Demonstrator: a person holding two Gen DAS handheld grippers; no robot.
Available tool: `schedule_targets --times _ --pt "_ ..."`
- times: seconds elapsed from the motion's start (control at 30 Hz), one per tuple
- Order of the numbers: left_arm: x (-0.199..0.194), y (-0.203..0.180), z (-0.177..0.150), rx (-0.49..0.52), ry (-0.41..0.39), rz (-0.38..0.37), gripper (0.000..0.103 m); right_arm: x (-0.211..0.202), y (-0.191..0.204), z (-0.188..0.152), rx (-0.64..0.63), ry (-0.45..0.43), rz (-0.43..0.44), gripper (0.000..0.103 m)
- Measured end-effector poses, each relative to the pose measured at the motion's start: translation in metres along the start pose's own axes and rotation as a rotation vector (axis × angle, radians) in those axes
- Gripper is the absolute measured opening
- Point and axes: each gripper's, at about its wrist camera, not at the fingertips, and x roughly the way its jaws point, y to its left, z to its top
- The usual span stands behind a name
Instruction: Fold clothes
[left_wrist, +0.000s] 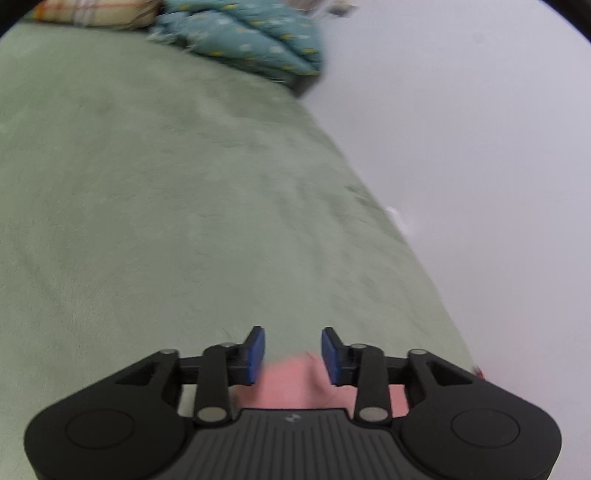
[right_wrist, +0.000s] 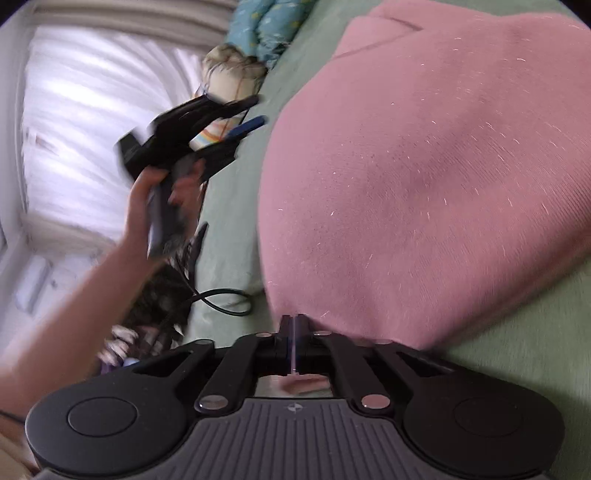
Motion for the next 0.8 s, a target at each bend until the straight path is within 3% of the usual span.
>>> schedule_targets --times 0.1,0.2,0.3,0.33,0.37,0.4,0.5,0.67,0.8 --pt "-0.014 -0.015 -0.044 -0.027 0.079 -0.134 0.044 -0.005 0.011 0.006 -0.019 -0.048 -0.024 0.026" --pt "-0.004 -0.023 -0.078 -0.065 0.124 -0.207 0.044 0.009 0.001 0.013 0.011 -0.020 -0.031 0.026" --pt "0.024 -0.015 -0.101 -0.099 0.148 -0.200 0.044 0.021 -0.012 0.008 0.037 0.009 -0.075 0.002" --pt "0.030 -0.011 -0.102 -0.105 0.153 -0.210 0.039 0.021 -0.019 0.004 0.070 0.008 -0.071 0.000" --pt "0.037 -0.004 -0.102 -0.105 0.157 -0.214 0.017 0.020 -0.025 0.000 0.103 0.006 -0.067 0.000" --pt "0.044 0.005 -0.103 -0.136 0.163 -0.214 0.001 0.019 -0.030 -0.004 0.135 0.005 -0.064 0.000" --pt "0.060 0.030 -0.097 -0.233 0.179 -0.216 0.003 0.019 -0.029 -0.008 0.116 0.000 -0.078 0.000" --pt "0.070 0.031 -0.095 -0.149 0.186 -0.240 0.003 0.016 -0.028 -0.012 0.080 -0.008 -0.085 0.000" --pt "0.076 0.045 -0.094 -0.246 0.174 -0.287 0.003 0.013 -0.027 -0.008 0.083 -0.004 -0.083 0.000"
